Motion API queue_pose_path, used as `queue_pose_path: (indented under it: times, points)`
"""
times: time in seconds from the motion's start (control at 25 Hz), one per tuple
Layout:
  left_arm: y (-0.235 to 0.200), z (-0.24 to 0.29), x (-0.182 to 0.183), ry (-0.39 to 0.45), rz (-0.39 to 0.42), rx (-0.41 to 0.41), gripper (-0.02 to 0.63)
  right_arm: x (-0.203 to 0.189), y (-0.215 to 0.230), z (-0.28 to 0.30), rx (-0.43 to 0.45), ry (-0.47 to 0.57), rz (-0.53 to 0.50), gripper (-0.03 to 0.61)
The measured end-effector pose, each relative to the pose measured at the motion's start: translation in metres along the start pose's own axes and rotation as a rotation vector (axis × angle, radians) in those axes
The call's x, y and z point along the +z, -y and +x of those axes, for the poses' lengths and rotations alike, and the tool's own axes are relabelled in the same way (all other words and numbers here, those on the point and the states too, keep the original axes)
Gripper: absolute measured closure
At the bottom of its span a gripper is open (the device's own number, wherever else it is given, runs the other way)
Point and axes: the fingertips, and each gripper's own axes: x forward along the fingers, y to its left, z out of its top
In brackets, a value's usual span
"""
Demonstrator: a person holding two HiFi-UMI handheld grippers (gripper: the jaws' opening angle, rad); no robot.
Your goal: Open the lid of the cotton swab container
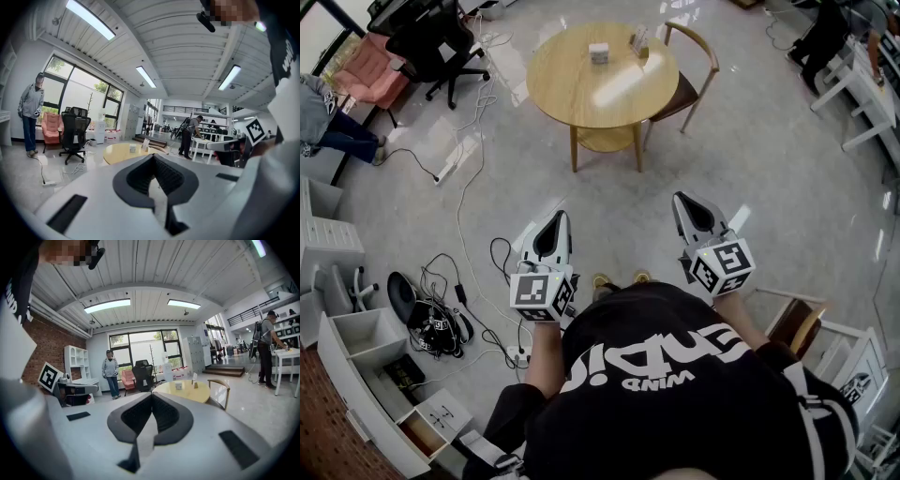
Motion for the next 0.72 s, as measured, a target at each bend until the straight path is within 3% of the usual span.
queue_pose_path:
  times: [0.72]
  points:
    - [-0.032,-0.015,-0.007,-0.015,0.034,-0.063,0.606,-0.009,-0.042,0.021,-0.015,0.028,0.01,0.575]
